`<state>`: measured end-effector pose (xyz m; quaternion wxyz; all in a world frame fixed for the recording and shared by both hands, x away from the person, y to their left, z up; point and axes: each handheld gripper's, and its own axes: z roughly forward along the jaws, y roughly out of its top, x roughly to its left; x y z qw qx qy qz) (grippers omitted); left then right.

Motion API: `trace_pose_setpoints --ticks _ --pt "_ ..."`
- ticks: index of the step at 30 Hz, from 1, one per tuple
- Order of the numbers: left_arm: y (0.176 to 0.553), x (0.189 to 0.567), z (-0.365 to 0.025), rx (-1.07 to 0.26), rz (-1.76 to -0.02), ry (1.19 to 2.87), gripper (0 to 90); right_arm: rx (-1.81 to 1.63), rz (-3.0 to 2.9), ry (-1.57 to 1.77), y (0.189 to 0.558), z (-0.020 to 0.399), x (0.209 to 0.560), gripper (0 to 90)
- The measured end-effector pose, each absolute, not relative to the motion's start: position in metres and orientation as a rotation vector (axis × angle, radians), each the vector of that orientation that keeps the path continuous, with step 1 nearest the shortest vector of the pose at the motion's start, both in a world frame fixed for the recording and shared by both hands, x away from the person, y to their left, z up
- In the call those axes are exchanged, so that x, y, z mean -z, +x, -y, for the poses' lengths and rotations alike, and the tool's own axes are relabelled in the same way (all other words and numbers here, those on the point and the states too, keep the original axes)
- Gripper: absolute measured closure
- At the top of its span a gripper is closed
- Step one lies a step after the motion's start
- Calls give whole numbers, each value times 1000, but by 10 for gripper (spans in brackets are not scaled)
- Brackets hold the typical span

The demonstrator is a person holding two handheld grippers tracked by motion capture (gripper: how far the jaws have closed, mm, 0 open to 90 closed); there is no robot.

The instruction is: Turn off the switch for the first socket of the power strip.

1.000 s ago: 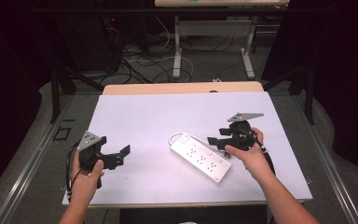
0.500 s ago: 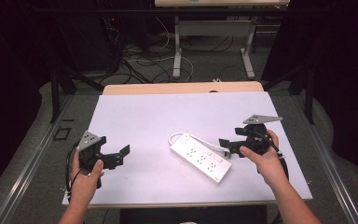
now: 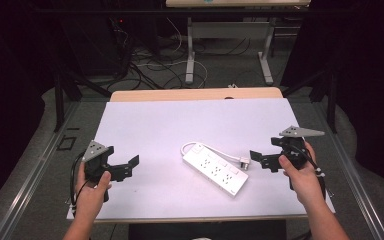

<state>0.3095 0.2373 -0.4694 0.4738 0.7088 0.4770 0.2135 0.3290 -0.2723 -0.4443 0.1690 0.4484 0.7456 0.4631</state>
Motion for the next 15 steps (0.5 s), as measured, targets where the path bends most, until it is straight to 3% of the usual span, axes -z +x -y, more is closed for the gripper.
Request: trace_pose_setpoints --ticks 15 --pt "310 471 -238 -522 -1173 1731 5 -1219 -2008 1293 324 300 454 0"
